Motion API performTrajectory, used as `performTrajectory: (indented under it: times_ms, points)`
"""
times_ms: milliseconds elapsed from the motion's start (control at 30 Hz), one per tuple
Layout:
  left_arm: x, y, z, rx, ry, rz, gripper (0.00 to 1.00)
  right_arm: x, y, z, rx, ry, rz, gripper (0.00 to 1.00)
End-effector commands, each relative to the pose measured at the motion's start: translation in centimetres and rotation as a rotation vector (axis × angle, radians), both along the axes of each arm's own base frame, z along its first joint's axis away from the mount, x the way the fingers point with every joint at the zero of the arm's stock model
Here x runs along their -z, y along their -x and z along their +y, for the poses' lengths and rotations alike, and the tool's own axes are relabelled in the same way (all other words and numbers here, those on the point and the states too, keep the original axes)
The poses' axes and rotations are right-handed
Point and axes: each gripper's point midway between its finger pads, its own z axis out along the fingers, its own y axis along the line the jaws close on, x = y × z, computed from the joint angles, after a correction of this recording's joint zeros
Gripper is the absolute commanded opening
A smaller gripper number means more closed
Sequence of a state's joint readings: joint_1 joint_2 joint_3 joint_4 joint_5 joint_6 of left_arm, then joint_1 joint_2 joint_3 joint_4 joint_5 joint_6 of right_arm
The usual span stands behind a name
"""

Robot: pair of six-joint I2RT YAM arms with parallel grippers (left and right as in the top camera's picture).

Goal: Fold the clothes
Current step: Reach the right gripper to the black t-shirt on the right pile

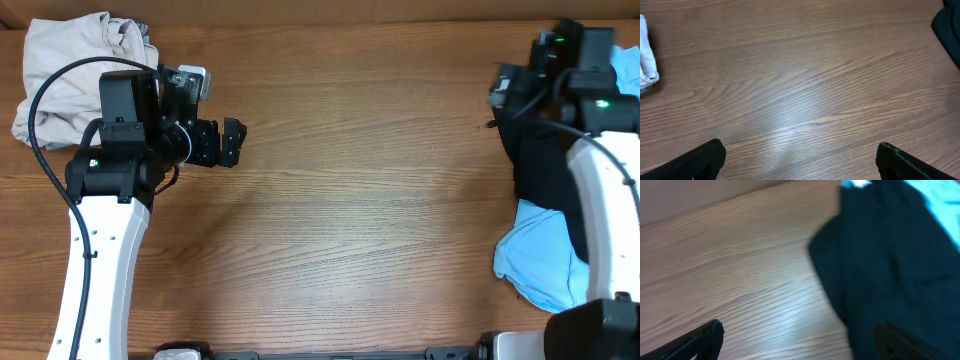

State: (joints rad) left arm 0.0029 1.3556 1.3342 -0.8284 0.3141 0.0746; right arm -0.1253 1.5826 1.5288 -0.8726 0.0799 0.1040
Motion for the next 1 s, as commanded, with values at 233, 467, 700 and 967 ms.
performTrajectory:
  times_ms: [233, 467, 700, 967]
  points:
    - [-0.3, -0.6, 0.6, -0.006, -0.026, -0.012, 1.00, 3.5, 0.9, -10.8, 0.243, -0.008, 0.073, 0.91]
    - [0.9, -1.2, 0.6, -0.006, -0.025, 0.018, 0.98, 10.1, 1.1, -10.6, 0.241, -0.059, 0.254, 0.82]
    - [3.2, -1.9, 0.6, -0.028, -0.002, 0.095, 0.97, 15.2, 3.0, -11.9, 0.377, -0.143, 0.390, 0.75]
    - [4.9, -2.2, 0.1, -0.032, 0.017, 0.149, 0.96, 16.9, 4.4, -15.7, 0.460, -0.254, 0.377, 0.75]
